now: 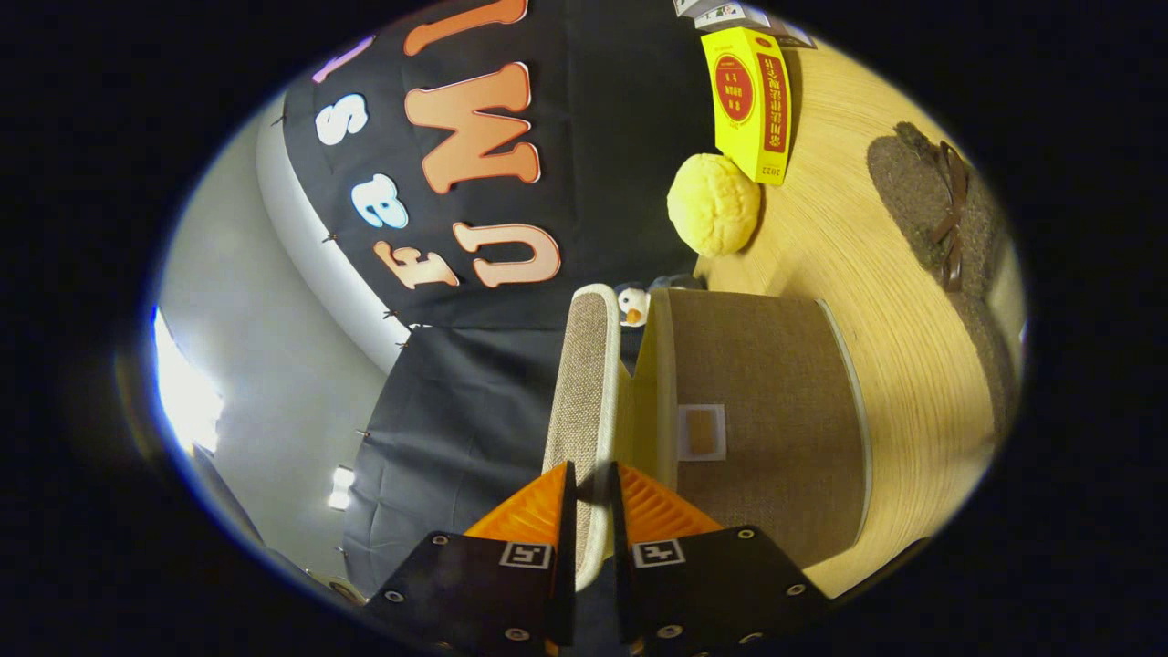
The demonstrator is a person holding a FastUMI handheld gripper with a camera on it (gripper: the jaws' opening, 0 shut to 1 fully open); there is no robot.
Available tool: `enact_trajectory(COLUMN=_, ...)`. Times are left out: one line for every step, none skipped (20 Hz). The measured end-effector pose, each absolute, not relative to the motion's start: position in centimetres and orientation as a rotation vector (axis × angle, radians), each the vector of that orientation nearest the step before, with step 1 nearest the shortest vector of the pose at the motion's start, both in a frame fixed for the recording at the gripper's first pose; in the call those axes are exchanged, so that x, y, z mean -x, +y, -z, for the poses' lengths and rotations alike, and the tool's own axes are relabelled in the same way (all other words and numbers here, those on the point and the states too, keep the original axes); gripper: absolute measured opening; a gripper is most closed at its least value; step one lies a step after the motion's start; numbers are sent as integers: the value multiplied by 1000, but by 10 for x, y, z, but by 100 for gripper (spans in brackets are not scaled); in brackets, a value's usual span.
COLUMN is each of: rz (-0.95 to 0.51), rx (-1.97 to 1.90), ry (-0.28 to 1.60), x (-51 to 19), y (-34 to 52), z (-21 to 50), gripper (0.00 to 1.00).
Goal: Open the storage box then place both shoes into the box .Put the left shoe in first, then the right shoe, with the right side of both shoes facing outward in a uniform manner.
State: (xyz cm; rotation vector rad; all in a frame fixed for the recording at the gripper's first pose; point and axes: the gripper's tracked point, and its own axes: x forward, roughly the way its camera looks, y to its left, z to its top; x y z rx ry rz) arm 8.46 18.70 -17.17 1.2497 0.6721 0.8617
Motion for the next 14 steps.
enact_trajectory(rz=-836, rx=-1262, ry=671, x=-91, y=186, z=171, gripper=9)
enact_trajectory(rz=-816, rx=-1257, ry=671, x=-93, y=186, z=170, gripper=6)
enact_trajectory(rz=-805, rx=-1236, ry=669, x=-93, y=188, z=168, gripper=3)
enact_trajectory(rz=-810, rx=-1218, ry=668, x=-89, y=191, z=163, gripper=3)
enact_trajectory(rz=-823, rx=-1207, ry=665, x=-88, y=196, z=155, gripper=3)
enact_trajectory(rz=-835, rx=-1195, ry=659, x=-85, y=199, z=147, gripper=3)
enact_trajectory(rz=-846, rx=-1178, ry=652, x=-84, y=206, z=139, gripper=3)
enact_trajectory(rz=-854, rx=-1164, ry=641, x=-83, y=212, z=131, gripper=3)
enact_trajectory(rz=-861, rx=-1151, ry=634, x=-82, y=219, z=122, gripper=3)
enact_trajectory(rz=-867, rx=-1135, ry=627, x=-80, y=228, z=113, gripper=3)
enact_trajectory(rz=-874, rx=-1113, ry=617, x=-79, y=238, z=106, gripper=3)
enact_trajectory(rz=-882, rx=-1088, ry=607, x=-78, y=249, z=99, gripper=3)
enact_trajectory(rz=-892, rx=-1068, ry=602, x=-77, y=261, z=91, gripper=3)
enact_trajectory(rz=-905, rx=-1048, ry=598, x=-75, y=273, z=84, gripper=3)
